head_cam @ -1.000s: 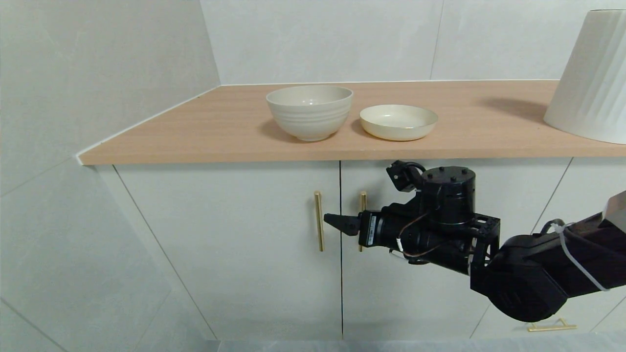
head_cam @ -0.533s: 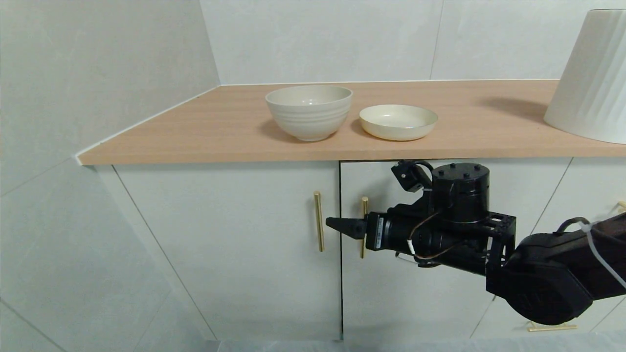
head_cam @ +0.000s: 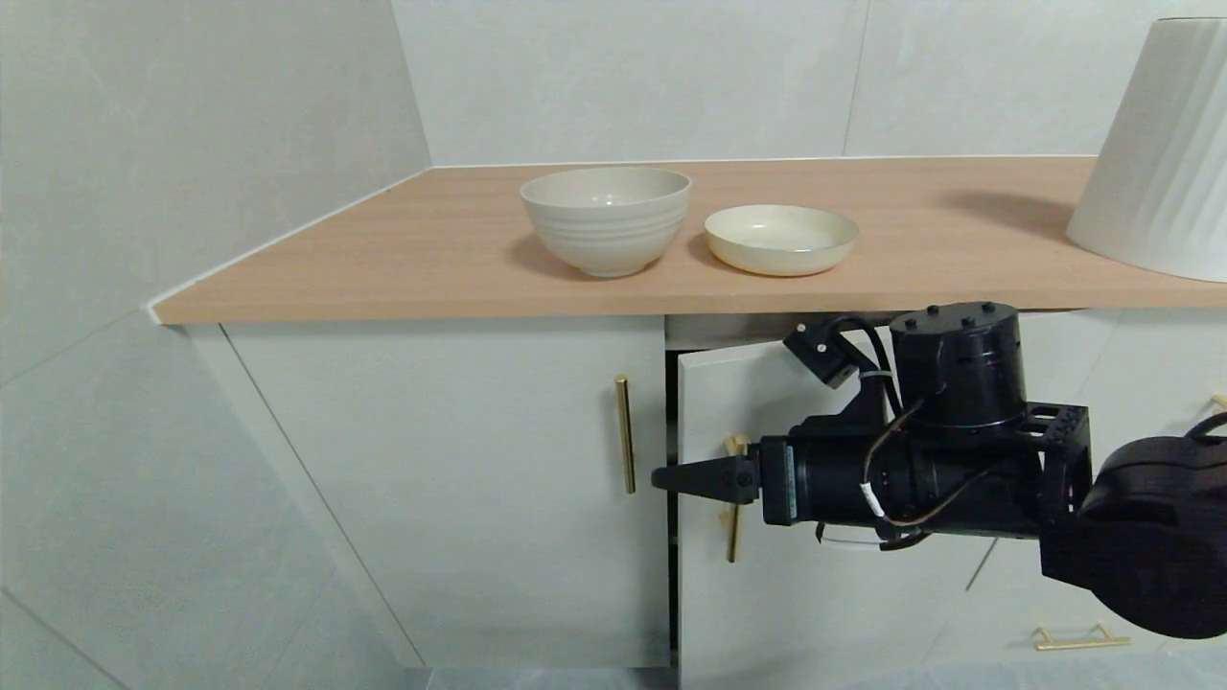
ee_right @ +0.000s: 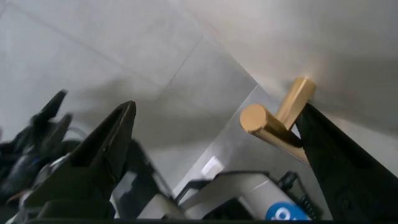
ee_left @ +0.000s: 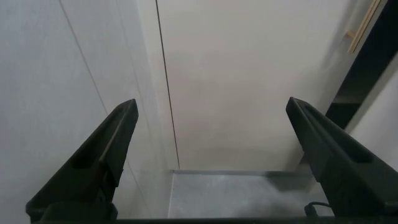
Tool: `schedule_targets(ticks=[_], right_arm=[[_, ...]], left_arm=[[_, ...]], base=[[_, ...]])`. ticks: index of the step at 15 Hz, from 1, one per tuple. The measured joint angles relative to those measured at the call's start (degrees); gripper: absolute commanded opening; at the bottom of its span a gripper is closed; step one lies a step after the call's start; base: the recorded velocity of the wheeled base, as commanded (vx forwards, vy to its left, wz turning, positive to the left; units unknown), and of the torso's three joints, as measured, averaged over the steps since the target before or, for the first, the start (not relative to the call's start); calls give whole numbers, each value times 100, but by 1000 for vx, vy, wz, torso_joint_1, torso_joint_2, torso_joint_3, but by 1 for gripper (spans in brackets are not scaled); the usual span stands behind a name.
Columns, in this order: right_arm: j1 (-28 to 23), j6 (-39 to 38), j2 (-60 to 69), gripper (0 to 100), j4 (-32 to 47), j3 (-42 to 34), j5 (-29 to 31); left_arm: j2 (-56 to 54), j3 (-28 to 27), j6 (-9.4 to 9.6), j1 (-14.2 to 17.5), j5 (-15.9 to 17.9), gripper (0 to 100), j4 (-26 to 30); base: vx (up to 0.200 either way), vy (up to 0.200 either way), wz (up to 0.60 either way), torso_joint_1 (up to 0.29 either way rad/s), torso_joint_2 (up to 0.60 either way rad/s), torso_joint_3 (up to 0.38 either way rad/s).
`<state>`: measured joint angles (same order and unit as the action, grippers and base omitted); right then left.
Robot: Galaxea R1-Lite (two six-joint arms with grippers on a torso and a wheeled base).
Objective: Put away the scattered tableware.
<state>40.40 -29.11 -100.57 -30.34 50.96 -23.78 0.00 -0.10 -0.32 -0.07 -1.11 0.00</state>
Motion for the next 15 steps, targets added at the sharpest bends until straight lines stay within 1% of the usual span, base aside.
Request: schedule_targets(ticks=[4,8,10,12,13,14,15], right_arm=[[-99,5,258,100,104,-101,-555],[-129,7,344,100,100,-162,-605],[-129,11,361,100,73,-187,-605],[-129,22,374,100,56,-215,-605],[-127,24,400,100,57,-234,-602],[-123,22,429,100,62,-250,-600],[-123,24,451,100,65,-261,-602]], left_arm=[[0,7,0,0,-1,100,0],[0,10,7,-4,-1,100,0],[0,10,85,-2,-165,100,-21],[0,-28,160,0,-197,100,-213],[2,-135,168,-4,-69,100,-178],[22,-373,177,-15,162,100,-46],[77,-655,201,-22,419,100,218]], base=[[0,0,0,0,0,0],[0,0,0,0,0,0],[0,0,0,0,0,0],[0,0,0,0,0,0],[0,0,0,0,0,0],[0,0,0,0,0,0],[0,0,0,0,0,0]])
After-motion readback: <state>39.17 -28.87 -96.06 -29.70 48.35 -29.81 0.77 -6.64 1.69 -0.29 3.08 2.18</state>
